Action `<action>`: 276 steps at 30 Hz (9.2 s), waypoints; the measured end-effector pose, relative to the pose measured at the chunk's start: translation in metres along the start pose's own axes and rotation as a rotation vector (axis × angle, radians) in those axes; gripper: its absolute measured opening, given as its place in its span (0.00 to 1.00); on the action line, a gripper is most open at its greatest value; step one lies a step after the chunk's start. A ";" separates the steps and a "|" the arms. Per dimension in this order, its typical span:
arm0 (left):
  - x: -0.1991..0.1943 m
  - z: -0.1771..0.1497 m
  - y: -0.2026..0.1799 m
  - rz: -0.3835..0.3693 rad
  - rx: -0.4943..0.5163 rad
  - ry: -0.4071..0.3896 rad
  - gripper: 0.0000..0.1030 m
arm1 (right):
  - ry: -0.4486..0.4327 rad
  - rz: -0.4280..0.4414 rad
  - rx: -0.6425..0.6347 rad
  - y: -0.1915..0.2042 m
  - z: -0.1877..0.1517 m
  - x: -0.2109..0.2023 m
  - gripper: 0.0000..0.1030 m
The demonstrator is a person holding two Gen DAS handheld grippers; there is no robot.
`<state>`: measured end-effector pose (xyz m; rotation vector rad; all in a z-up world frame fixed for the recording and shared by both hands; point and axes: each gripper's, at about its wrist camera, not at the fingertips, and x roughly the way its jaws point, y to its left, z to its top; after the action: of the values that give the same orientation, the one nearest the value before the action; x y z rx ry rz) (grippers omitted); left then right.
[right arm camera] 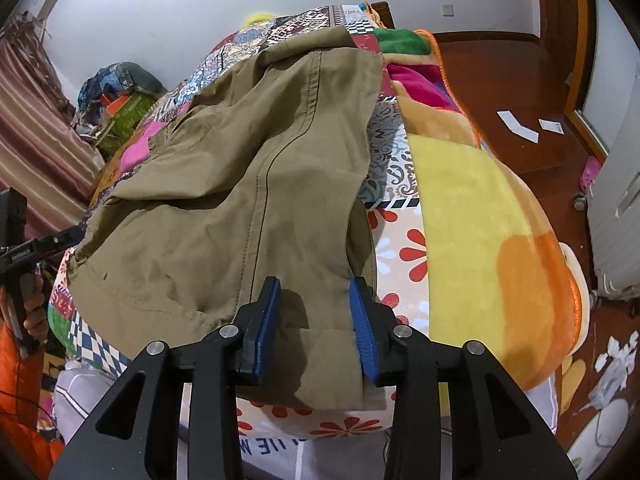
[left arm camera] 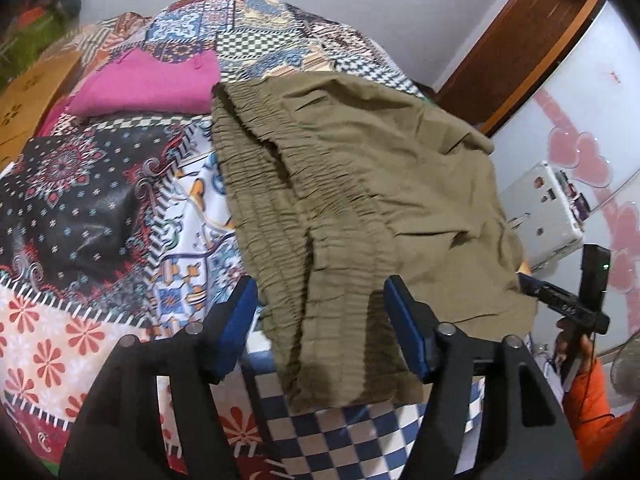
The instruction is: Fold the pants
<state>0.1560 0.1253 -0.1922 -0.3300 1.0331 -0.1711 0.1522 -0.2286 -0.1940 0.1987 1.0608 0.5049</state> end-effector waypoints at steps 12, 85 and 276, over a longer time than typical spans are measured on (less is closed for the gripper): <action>0.032 0.012 -0.027 -0.076 0.078 0.074 0.65 | -0.037 -0.041 0.025 -0.003 0.008 0.003 0.44; -0.029 -0.062 0.001 0.194 0.005 0.013 0.01 | 0.028 -0.181 -0.159 0.007 -0.020 -0.022 0.06; -0.002 0.085 0.015 0.305 0.024 -0.187 0.65 | -0.096 -0.168 -0.261 0.008 0.208 0.016 0.53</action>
<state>0.2285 0.1556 -0.1561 -0.1601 0.8826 0.1198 0.3366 -0.1966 -0.1026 -0.0952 0.8994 0.4718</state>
